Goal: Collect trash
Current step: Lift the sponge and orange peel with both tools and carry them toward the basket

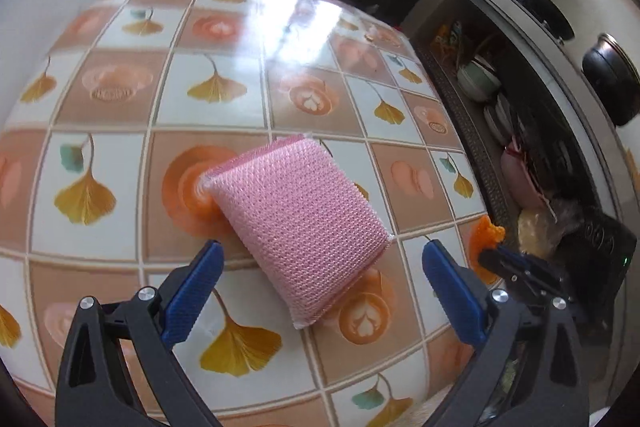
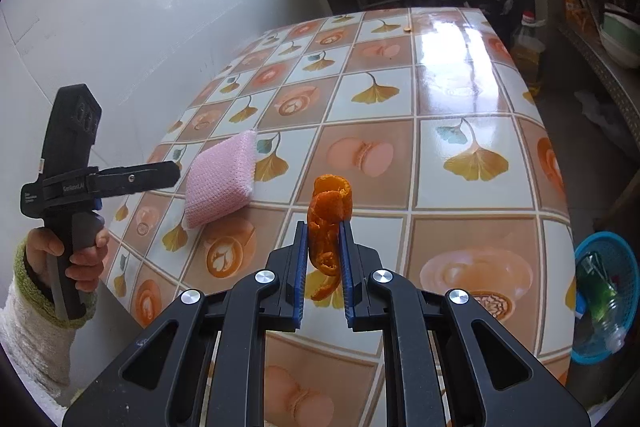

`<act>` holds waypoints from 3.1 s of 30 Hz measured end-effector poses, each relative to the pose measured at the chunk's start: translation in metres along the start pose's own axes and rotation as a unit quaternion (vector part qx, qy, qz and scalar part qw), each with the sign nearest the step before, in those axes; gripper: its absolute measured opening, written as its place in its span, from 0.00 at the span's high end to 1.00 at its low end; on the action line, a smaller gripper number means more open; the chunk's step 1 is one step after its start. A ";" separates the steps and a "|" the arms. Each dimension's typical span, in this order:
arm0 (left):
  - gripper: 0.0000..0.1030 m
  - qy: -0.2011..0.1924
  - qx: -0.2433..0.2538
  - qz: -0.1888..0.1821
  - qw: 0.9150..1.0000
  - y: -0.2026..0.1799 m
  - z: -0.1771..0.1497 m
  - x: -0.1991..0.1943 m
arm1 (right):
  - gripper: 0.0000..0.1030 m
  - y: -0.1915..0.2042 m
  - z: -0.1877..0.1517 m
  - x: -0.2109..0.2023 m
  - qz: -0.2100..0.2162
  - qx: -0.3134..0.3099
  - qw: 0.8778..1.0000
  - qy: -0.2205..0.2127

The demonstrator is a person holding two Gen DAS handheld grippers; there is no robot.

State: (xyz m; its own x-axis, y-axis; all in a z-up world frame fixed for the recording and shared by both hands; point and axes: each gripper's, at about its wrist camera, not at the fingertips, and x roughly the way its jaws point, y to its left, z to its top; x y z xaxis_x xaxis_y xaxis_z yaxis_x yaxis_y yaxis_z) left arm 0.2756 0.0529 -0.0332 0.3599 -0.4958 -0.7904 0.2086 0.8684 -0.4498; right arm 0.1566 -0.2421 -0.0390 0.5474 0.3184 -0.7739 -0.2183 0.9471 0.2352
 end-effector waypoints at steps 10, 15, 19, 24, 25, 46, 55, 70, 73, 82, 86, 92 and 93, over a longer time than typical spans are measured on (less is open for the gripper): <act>0.06 -0.008 -0.034 0.064 0.997 -0.009 0.029 0.035 | 0.87 -0.005 -0.002 -0.004 0.001 0.011 1.000 -0.006; 0.06 0.001 0.028 0.111 0.993 -0.025 0.026 0.057 | 0.87 -0.009 -0.004 -0.001 -0.003 0.018 1.000 -0.004; 0.06 -0.004 0.108 0.158 0.982 -0.037 0.012 0.062 | 0.87 -0.010 -0.004 -0.002 -0.013 0.013 1.000 -0.007; 0.16 -0.006 0.142 0.176 0.974 -0.034 0.002 0.059 | 0.87 -0.010 -0.003 -0.002 -0.019 0.007 1.000 -0.012; 0.18 -0.007 0.142 0.175 0.974 -0.034 0.001 0.057 | 0.87 -0.009 -0.003 -0.002 -0.020 0.005 1.000 -0.013; 0.23 -0.050 0.133 0.146 0.979 -0.032 -0.007 0.020 | 0.87 -0.005 -0.006 -0.014 -0.022 0.008 0.999 -0.025; 0.23 -0.069 0.128 0.124 0.982 -0.034 -0.007 0.003 | 0.87 -0.002 -0.006 -0.017 -0.024 0.011 0.999 -0.029; 0.23 -0.097 0.104 0.077 0.987 -0.040 -0.003 -0.031 | 0.87 -0.003 -0.008 -0.034 -0.023 0.018 0.998 -0.048; 0.24 -0.103 0.108 0.065 0.987 -0.049 -0.004 -0.036 | 0.87 -0.005 -0.009 -0.040 -0.024 0.022 0.998 -0.055; 0.24 -0.106 0.125 0.017 0.986 -0.089 -0.004 -0.045 | 0.87 -0.024 -0.014 -0.076 -0.046 0.040 0.994 -0.091; 0.24 -0.098 0.153 -0.006 0.983 -0.122 -0.005 -0.040 | 0.87 -0.048 -0.024 -0.099 -0.069 0.062 0.990 -0.110; 0.24 -0.068 0.199 -0.060 0.976 -0.185 -0.005 -0.014 | 0.87 -0.096 -0.048 -0.131 -0.127 0.110 0.978 -0.121; 0.24 -0.062 0.210 -0.068 0.974 -0.199 -0.006 -0.007 | 0.87 -0.108 -0.054 -0.138 -0.141 0.123 0.974 -0.124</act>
State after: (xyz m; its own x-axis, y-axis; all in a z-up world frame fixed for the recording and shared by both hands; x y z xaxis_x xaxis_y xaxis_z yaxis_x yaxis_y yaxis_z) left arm 0.2267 -0.1162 0.0591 0.4045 -0.6246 -0.6680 0.6050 0.7305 -0.3167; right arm 0.0607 -0.3906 0.0109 0.7432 0.0147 -0.6690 0.1531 0.9695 0.1914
